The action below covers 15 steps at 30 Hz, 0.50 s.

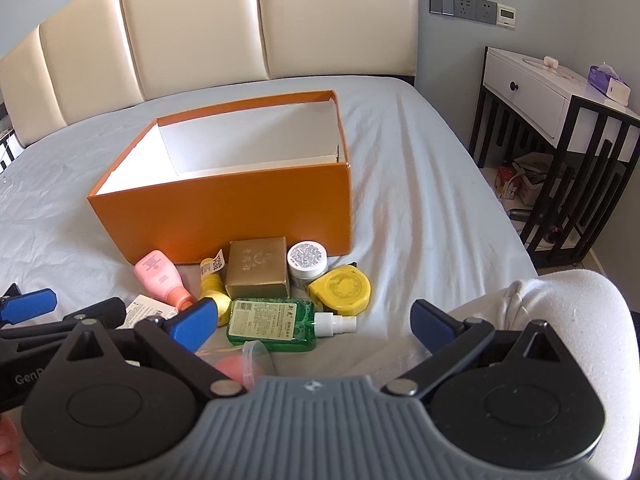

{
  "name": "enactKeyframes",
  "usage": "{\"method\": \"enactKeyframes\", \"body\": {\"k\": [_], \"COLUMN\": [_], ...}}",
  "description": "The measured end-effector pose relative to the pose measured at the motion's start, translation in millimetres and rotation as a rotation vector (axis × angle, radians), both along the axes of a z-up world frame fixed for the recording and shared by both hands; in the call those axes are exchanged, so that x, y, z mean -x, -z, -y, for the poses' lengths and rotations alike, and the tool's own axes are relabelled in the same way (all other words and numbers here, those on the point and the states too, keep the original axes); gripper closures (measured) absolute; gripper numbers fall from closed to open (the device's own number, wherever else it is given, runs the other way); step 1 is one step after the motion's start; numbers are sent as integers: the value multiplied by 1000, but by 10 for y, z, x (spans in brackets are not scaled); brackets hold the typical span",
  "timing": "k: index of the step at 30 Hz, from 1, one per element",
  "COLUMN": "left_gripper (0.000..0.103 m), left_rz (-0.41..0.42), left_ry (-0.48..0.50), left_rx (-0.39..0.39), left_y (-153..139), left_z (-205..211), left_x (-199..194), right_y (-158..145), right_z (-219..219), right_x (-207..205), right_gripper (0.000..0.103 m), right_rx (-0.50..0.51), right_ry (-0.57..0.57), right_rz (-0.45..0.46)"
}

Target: Organize rigid objects

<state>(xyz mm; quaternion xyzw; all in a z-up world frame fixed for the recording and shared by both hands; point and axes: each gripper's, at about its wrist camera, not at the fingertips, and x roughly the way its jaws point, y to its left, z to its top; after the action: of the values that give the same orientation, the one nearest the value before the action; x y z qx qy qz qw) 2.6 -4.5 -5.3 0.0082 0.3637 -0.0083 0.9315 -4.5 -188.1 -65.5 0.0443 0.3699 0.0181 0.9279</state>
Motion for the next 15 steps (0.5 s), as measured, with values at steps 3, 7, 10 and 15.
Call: {"method": "enactKeyframes", "body": {"k": [3, 7, 10, 15], "left_gripper": [8, 8, 8, 8], "left_rz": [0, -4, -5, -3], "left_ry": [0, -2, -4, -5], "left_rx": [0, 2, 3, 5], "left_y": [1, 10, 20, 16], "left_z": [-3, -12, -24, -33], "left_x": [1, -2, -1, 8], "right_y": [7, 11, 9, 13], "right_z": [-7, -9, -7, -12], "right_x": [-3, -16, -16, -23], "right_gripper": [3, 3, 3, 3], "right_rx": [0, 0, 1, 4], "right_ry": [2, 5, 4, 2], "right_rz": [-6, -11, -11, -17]}}
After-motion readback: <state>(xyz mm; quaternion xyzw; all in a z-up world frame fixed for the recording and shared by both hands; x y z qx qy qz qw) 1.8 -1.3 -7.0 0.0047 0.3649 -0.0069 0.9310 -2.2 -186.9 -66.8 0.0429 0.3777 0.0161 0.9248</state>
